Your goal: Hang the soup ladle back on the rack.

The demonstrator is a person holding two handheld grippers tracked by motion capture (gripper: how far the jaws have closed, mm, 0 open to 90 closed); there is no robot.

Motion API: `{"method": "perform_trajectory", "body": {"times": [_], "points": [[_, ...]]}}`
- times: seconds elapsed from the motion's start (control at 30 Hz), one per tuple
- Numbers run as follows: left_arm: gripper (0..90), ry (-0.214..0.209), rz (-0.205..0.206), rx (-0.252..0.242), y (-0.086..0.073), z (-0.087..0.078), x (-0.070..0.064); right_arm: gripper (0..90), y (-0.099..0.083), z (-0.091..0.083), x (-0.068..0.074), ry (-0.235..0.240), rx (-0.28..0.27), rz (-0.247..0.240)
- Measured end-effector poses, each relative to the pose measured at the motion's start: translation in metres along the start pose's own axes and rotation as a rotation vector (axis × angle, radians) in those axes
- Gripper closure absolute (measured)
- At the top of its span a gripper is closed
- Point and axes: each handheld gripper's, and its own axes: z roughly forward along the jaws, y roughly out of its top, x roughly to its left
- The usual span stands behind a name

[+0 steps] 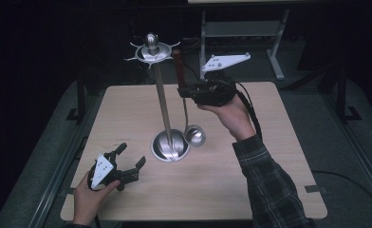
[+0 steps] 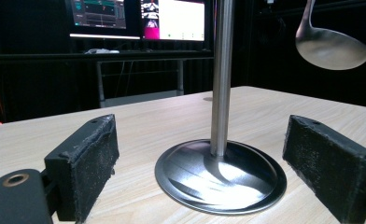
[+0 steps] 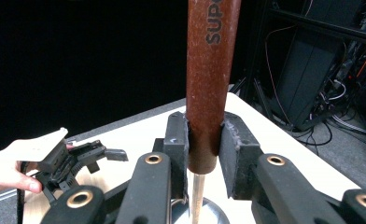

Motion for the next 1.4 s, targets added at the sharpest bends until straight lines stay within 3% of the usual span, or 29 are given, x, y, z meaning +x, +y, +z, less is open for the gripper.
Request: {"method": "perform_trajectory", "body": {"times": [0.33,0.77,1.1,1.4], "points": [[9.8,0.000,0.006,0.007,0.000,-0.001,0.000,73.4,0.000,0.013,-0.001,0.017,0.010,0.007],[9.8,-0.002,0.007,0.007,0.000,0.000,0.000,71.8,-0.002,0.015,-0.002,0.015,-0.008,-0.001],[9.8,-0.002,0.007,0.007,0.000,0.000,0.001,60.4,-0.006,0.011,-0.004,0.003,-0.015,0.003],[9.8,-0.001,0.006,0.007,0.000,0.000,0.001,48.3,-0.024,-0.001,-0.010,-0.024,0.001,0.023]]}}
